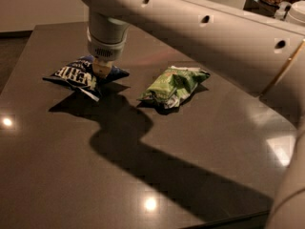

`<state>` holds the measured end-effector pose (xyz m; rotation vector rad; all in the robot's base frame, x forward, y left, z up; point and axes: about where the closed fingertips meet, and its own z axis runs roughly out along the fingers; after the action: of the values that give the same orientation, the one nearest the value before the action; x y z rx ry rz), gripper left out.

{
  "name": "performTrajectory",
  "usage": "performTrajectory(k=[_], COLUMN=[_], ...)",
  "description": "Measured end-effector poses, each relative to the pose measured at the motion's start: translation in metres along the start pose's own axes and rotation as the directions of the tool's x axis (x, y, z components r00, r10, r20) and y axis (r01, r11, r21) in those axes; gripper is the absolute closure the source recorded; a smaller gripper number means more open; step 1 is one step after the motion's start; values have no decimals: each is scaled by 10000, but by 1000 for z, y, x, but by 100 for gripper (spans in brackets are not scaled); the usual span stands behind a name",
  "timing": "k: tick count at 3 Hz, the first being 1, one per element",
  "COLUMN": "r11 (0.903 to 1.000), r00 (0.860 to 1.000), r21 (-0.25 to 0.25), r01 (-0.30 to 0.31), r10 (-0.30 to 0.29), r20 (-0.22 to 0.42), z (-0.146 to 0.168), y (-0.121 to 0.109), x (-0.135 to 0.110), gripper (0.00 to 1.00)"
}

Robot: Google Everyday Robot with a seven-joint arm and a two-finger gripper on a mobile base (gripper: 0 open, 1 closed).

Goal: Move blue chip bag near rxbar chocolate

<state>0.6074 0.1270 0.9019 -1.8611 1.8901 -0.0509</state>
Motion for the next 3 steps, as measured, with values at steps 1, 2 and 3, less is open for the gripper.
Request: performTrajectory(k=[1, 2, 3], r11=[9999, 9995, 9996], r00=[9997, 9997, 9997], r21=[10, 184, 186], r01=[-137, -247, -235], r10=[137, 249, 236], r20=[-195, -66, -69], z=[13, 20, 19], y=[-5, -5, -5], x=[-9, -16, -16], gripper=[58, 36, 5])
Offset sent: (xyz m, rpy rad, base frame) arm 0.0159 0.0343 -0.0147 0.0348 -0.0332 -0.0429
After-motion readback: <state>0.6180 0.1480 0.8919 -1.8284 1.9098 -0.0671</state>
